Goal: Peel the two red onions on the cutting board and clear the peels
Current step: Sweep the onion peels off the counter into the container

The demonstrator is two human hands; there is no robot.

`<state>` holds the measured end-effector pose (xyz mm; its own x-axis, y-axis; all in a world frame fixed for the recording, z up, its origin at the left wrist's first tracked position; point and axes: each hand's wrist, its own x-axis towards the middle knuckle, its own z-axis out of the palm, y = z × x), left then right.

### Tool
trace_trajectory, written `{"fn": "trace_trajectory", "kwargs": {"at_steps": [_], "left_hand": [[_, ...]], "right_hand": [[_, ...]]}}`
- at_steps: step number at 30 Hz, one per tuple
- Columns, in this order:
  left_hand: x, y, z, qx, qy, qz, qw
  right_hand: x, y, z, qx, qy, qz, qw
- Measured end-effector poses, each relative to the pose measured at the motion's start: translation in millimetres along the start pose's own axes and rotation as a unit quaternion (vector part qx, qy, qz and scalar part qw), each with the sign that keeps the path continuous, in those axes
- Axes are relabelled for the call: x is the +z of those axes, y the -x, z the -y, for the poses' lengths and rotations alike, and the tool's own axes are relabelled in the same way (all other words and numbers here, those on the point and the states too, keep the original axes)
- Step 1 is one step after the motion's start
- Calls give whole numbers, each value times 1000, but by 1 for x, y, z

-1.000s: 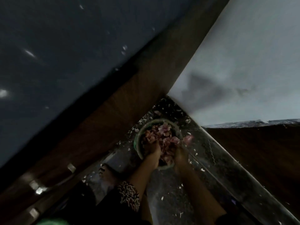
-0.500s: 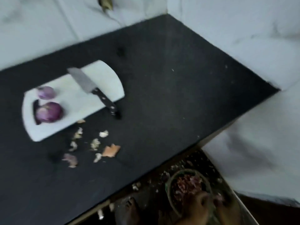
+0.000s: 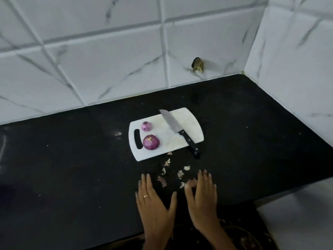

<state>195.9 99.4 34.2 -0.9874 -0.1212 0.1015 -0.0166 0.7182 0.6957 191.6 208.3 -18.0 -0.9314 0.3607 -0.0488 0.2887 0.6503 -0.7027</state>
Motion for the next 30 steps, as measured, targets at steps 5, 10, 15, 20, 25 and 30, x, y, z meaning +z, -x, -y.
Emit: {"fn": "trace_trajectory", "kwargs": {"at_steps": [5,10,15,20,25,30], "left_hand": [[24,-17,55,-38,-146,94,984],[38,-30,64,5,-178,109,978],[42,-35,62,22,-149,106,983],[41,-36,70,48,-73,111,990],[25,-35,74,-20,135,112,984],[21,-55,61,-69,204,142,966]], "right_hand": [[38,-31,33,-84,131,98,983],[23,-49,36,-127,-74,165,975],[23,-95,42,-188,102,153,965],[34,-74,35,-265,202,217,917],[12,-36,29,-188,-101,228,950],[4,-18,-6,-90,23,-14,996]]}}
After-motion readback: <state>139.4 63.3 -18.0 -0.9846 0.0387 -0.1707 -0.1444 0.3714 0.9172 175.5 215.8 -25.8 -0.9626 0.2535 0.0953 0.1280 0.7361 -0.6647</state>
